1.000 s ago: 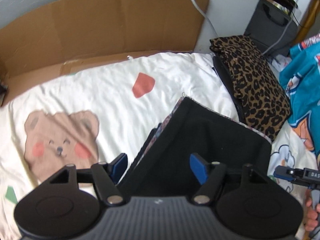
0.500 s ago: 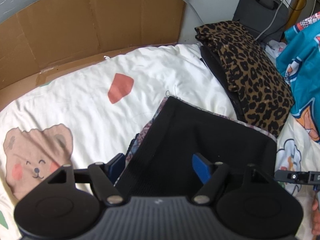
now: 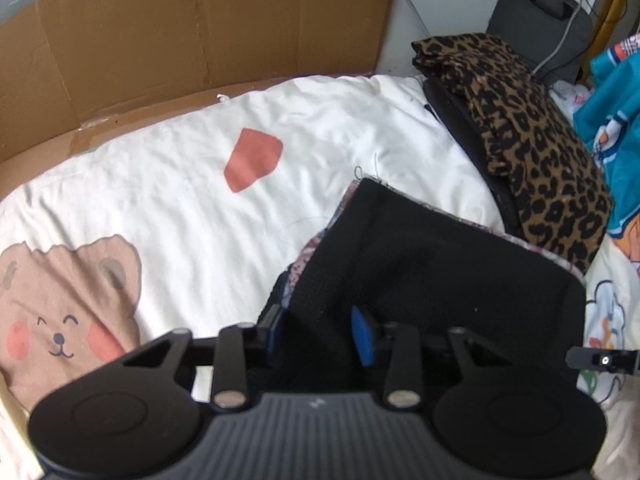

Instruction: Fold clothes

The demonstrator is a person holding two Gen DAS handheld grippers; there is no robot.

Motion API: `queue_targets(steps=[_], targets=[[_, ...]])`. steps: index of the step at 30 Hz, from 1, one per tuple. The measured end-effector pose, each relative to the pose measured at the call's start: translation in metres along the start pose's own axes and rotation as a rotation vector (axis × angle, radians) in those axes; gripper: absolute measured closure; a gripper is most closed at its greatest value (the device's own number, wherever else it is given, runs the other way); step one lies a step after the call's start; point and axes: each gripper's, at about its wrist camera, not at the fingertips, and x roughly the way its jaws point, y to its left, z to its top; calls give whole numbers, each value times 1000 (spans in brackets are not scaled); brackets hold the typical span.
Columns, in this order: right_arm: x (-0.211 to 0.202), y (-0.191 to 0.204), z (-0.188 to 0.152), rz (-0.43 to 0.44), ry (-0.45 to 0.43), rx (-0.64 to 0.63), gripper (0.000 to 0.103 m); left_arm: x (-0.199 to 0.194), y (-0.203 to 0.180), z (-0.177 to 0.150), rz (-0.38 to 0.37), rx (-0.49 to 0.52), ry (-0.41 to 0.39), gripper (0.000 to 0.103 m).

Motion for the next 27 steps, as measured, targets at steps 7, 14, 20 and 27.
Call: queue_targets(steps=[7, 14, 20, 27], targets=[[1, -6, -3, -4, 9, 31, 76, -7, 0, 8, -2, 68, -16, 48], [14, -3, -1, -2, 37, 18, 68, 3, -5, 13, -32, 97, -22, 38], [27, 1, 4, -3, 53, 7, 68, 20, -1, 12, -65, 80, -6, 32], [22, 11, 8, 15, 19, -24, 90, 37, 11, 12, -134, 64, -1, 26]])
